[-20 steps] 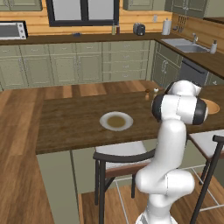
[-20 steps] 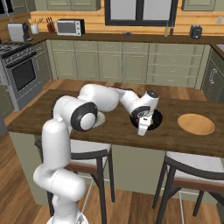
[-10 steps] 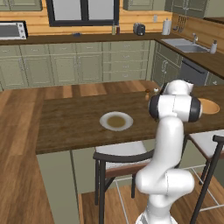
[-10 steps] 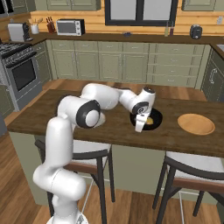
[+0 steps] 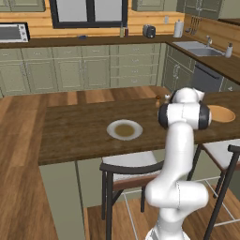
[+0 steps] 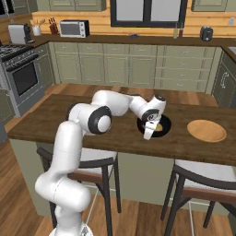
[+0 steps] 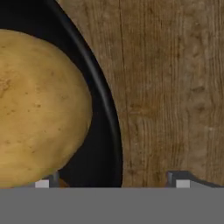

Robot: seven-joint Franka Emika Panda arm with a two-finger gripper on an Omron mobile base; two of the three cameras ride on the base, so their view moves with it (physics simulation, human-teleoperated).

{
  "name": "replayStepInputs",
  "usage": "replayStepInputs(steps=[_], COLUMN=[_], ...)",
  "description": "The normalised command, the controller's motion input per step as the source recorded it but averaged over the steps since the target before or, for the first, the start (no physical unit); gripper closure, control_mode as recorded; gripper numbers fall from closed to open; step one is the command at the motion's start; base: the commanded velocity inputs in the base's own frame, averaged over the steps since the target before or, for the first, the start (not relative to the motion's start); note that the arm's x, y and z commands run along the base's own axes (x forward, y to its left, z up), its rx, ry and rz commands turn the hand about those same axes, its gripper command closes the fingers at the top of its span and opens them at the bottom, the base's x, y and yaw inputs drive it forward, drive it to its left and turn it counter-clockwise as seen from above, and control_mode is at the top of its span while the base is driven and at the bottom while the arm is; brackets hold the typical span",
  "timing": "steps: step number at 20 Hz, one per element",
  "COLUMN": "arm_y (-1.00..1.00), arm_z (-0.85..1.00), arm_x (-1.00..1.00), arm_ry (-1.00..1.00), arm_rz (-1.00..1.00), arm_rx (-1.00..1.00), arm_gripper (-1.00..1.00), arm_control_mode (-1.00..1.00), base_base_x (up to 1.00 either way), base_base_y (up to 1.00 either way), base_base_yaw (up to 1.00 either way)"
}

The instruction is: Pick the chicken drumstick and potato from their plates and place them in the bowl. Then put the bowl in the fridge.

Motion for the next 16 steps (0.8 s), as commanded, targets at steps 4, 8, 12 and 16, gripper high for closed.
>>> replayStepInputs(steps=[4, 8, 12, 16], arm_y=[0.04, 0.06, 0.04, 0.30], arm_z=[-0.32, -0.20, -0.02, 0.56], arm_x=[0.33, 0.22, 0.02, -0.64], arm_ry=[0.01, 0.00, 0.00, -0.17], arm_rz=[0.00, 0.00, 0.00, 0.02], arm_rx=[0.02, 0.00, 0.00, -0.01], arm_gripper=[1.00, 1.00, 1.00, 1.00], arm_control_mode=[-1.00, -1.00, -1.00, -1.00], base_base_x=[0.00, 0.00, 0.00, 0.00], base_base_y=[0.00, 0.00, 0.00, 0.00], base_base_yaw=[0.00, 0.00, 0.00, 0.00])
